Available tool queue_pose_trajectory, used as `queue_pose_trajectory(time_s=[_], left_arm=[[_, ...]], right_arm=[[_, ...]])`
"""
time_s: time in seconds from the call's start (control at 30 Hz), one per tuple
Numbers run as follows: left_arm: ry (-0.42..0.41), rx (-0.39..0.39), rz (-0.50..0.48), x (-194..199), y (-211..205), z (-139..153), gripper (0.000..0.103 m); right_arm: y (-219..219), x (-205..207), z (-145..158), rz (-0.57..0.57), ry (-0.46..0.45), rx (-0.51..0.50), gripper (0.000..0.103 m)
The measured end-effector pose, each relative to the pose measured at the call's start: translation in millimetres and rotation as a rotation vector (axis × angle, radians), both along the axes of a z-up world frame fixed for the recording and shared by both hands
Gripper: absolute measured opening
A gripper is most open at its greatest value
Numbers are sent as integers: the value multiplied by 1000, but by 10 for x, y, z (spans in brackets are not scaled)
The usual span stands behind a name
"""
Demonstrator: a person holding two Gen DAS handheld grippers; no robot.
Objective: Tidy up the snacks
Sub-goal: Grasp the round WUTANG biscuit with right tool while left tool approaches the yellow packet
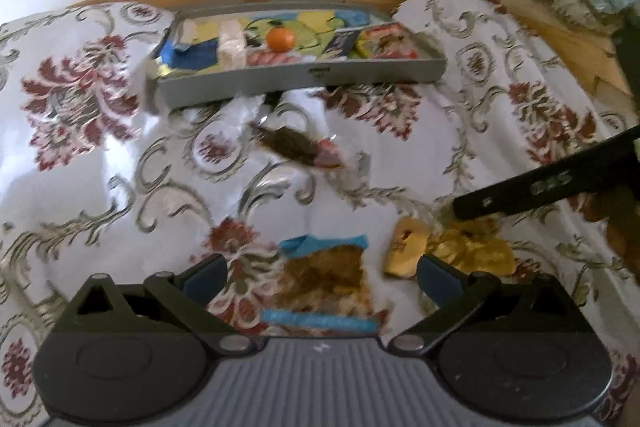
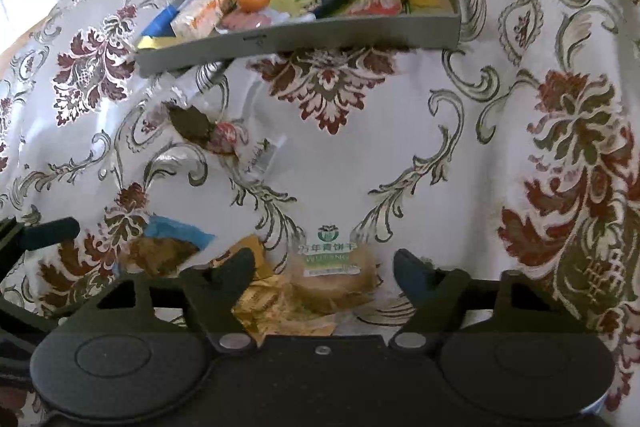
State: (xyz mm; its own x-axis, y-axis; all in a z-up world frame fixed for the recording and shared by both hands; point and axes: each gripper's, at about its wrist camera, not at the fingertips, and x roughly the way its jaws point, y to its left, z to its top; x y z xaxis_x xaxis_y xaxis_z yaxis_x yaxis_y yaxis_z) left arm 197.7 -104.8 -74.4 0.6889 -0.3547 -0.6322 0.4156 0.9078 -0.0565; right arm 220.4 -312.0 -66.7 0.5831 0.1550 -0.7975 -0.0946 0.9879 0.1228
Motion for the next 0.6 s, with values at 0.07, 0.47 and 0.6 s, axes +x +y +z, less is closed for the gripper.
queue_pose_trajectory(time_s=[0.07,0.47,0.6], left_arm=[[-11,-13,-30,8,-51,-4,103],[-34,6,-246,8,-485,-114,103],[21,-5,-275,99,-607,-137,103]], right_arm=[[21,15,-22,12,10,-7,71],[-11,44,-47,13,8,-60,52],[-127,71,-37,-17,-3,-20,51]])
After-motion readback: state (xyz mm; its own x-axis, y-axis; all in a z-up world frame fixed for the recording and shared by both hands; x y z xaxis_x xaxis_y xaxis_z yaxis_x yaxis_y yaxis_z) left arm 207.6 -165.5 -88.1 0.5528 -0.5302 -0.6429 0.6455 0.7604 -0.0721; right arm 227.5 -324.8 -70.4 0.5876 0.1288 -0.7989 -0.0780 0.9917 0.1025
